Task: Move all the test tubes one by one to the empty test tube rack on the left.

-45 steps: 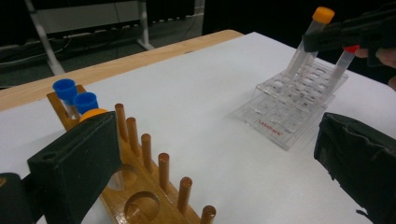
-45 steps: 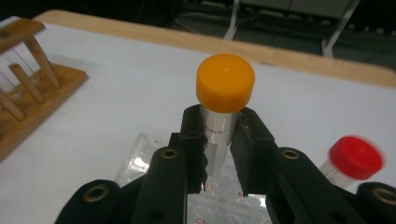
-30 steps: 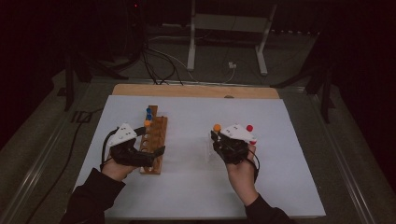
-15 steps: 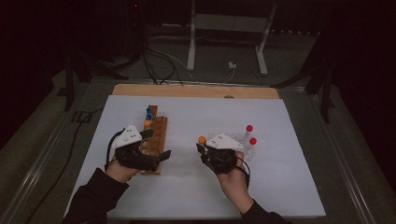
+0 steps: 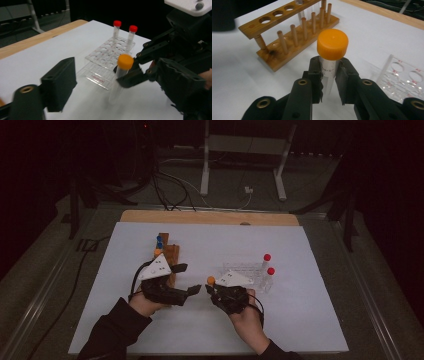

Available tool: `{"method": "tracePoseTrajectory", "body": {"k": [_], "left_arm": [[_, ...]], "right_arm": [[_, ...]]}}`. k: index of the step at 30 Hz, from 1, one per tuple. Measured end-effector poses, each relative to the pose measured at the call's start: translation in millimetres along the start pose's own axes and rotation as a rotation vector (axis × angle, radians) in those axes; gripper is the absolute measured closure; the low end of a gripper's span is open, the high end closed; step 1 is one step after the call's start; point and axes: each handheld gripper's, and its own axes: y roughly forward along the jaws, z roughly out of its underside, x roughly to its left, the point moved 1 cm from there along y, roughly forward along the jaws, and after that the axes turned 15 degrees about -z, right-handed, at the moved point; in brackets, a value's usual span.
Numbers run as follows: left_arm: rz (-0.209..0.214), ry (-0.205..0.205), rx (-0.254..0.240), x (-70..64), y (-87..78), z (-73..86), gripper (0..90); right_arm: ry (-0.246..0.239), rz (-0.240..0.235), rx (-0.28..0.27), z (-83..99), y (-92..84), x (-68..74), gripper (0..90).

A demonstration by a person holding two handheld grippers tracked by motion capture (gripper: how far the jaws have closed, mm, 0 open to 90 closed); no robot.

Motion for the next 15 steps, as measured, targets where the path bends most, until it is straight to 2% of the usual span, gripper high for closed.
{"method": "tracePoseTrajectory", "body": {"k": [7,15], "left_arm": [[0.029,0.012,0.014,-7.4,16.4,-2.4,36.4],[0.032,0.019,0.036,-11.6,33.6,-2.5,52.9]], "right_arm": [[0.002,-0.014,-0.001,0.5,0.8,2.1,74.6],[0.005,-0.015,-0.004,-0.3,0.6,2.0,74.6]]}}
